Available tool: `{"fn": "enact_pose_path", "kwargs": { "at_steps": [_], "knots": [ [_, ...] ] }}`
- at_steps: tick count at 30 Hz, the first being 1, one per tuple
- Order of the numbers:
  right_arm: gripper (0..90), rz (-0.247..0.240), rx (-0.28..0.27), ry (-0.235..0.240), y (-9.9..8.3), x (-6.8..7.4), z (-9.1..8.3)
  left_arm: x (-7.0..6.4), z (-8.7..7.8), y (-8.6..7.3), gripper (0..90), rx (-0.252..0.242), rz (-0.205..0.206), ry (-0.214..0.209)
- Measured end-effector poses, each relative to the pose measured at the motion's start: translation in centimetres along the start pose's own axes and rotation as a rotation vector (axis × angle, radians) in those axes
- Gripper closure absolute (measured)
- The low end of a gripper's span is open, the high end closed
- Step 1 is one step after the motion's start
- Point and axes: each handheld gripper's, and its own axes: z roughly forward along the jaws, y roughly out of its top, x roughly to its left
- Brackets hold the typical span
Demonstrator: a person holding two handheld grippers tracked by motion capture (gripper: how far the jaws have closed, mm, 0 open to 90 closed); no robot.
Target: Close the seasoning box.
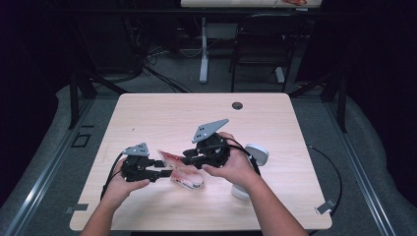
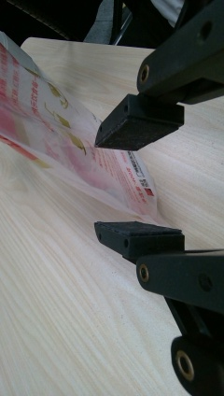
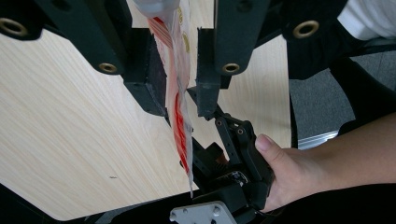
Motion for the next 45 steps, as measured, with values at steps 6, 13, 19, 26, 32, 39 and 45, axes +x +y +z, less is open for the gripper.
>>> {"fn": "enact_pose_path", "kwargs": {
  "at_steps": [6,13,19,26,32,39,45],
  "knots": [
    [67.2,0.013,-0.015,-0.006,-0.1,-0.2,-0.1,0.1,-0.2,0.0,52.0,-0.011,-0.007,0.008],
    [58.6,0.027,-0.03,-0.02,-0.3,-0.3,-0.2,0.2,-0.4,0.0,51.6,-0.017,-0.012,0.014],
    [52.5,0.027,-0.048,-0.025,-0.2,-0.1,-0.4,0.5,-0.8,-0.1,51.1,-0.033,-0.021,0.022],
    [47.0,0.003,-0.054,-0.054,0.0,0.2,-0.4,0.6,-1.1,-0.2,50.9,-0.044,-0.032,0.027],
    [45.7,-0.006,-0.061,-0.07,0.4,0.5,-0.8,0.6,-1.2,-0.2,50.9,-0.053,-0.036,0.025],
    [47.2,0.018,-0.059,-0.091,0.5,0.4,-1.6,0.8,-1.5,-0.3,50.8,-0.067,-0.045,0.02],
    [46.6,0.024,-0.076,-0.113,0.0,0.4,-3.2,0.9,-1.9,-0.4,50.8,-0.078,-0.052,0.027]
  ]
}}
